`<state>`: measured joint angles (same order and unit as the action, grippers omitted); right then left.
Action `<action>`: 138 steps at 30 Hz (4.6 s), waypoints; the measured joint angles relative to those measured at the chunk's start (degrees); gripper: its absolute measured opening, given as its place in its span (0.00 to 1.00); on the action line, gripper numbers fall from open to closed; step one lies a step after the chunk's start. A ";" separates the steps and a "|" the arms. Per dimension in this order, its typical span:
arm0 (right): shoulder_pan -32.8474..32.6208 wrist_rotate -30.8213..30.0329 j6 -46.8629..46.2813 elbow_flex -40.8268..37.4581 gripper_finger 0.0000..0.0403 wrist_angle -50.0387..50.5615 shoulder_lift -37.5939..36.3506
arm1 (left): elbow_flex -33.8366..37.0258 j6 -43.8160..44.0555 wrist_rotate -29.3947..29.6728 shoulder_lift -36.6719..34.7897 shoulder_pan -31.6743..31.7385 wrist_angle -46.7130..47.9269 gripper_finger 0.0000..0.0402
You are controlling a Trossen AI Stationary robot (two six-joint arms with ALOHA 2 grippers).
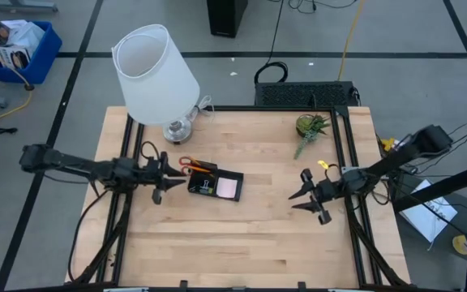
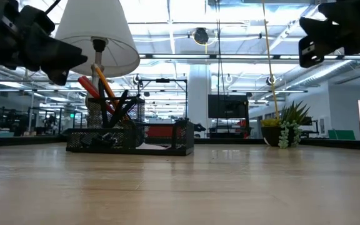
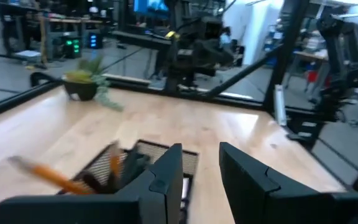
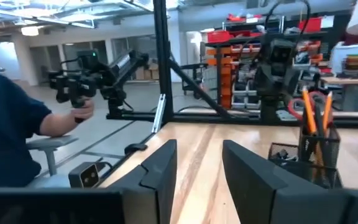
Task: Pick and place office supplies into organizer
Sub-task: Return to Home Position
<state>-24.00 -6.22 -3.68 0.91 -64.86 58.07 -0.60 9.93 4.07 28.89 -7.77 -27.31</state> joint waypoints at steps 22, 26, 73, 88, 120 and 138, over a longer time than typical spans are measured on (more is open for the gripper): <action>0.52 -2.75 -0.01 -0.02 0.31 48.32 -45.74 | -3.93 -2.27 -1.09 -28.70 4.52 35.21 0.27; 0.79 -2.77 0.21 2.86 0.30 58.26 -50.25 | -4.00 -2.27 -1.07 -28.68 4.52 35.21 0.27; 0.76 -8.79 4.81 2.40 0.30 57.56 -57.86 | -4.55 5.63 2.06 -28.53 5.62 39.82 0.27; 0.76 -8.76 4.81 2.40 0.30 53.24 -57.88 | -4.52 5.69 2.06 -28.53 5.62 39.69 0.27; 0.76 -8.69 4.81 2.43 0.31 53.09 -57.88 | -4.52 5.73 2.06 -28.53 5.62 39.71 0.27; 0.76 -8.68 4.81 2.43 0.30 53.07 -57.88 | -4.50 5.73 2.06 -28.53 5.62 39.71 0.27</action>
<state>-23.24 -14.90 1.13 3.33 -11.79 0.19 -5.10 15.66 6.13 0.36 -2.15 12.40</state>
